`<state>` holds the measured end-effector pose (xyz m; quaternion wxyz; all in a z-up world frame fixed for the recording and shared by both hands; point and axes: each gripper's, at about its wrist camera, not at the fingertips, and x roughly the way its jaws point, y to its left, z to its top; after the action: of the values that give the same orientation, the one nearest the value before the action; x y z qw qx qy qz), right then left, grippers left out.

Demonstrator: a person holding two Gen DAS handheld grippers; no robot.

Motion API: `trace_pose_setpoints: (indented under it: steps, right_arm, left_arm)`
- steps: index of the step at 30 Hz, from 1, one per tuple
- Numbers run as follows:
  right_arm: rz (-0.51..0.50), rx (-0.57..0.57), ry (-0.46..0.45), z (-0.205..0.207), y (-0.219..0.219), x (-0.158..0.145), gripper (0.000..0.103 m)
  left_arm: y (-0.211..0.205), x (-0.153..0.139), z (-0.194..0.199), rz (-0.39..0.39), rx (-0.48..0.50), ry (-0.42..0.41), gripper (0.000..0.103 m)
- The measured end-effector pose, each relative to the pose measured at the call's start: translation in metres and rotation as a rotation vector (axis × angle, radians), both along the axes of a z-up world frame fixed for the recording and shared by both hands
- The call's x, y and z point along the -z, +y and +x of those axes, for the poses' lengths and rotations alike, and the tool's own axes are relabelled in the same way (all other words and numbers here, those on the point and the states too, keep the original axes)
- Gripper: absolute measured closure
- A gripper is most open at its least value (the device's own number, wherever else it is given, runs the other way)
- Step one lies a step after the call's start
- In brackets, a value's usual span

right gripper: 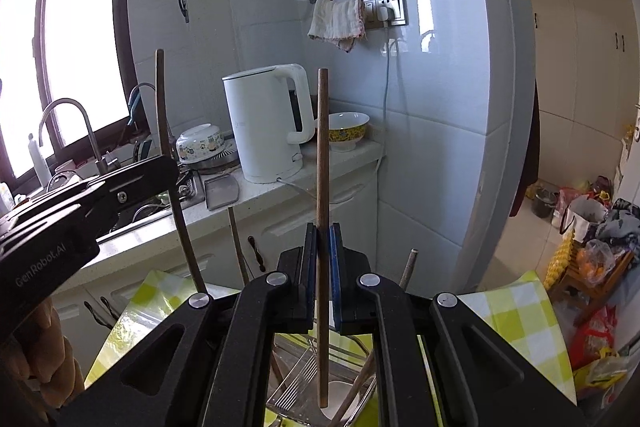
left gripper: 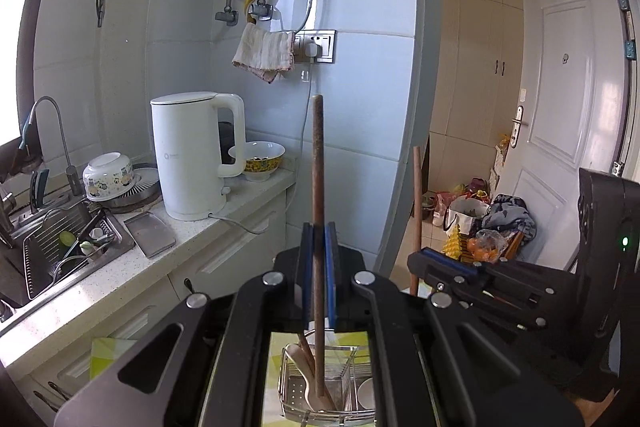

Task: Organize utensils
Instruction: 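Lift both held chopsticks upright and carry them over the wire rack, then lower both chopsticks into the wire rack and open both tools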

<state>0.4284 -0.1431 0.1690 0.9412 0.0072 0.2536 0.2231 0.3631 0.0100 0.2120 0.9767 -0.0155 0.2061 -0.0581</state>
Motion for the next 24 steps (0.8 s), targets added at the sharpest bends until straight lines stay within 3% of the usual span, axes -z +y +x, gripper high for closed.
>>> trace_pose_setpoints:
  steps: [14,22,24]
  right_arm:
    - [0.008,-0.005,0.052,0.006,0.006,0.038,0.096]
    - [-0.005,-0.01,0.1,0.008,0.01,0.054,0.093]
    - [-0.011,-0.005,0.11,0.008,0.01,0.055,0.086]
  left_arm:
    - [0.016,0.056,0.019,-0.03,-0.062,0.069,0.097]
    - [0.016,0.088,0.025,-0.024,-0.061,0.171,0.097]
    - [0.015,0.092,0.025,-0.013,-0.059,0.184,0.085]
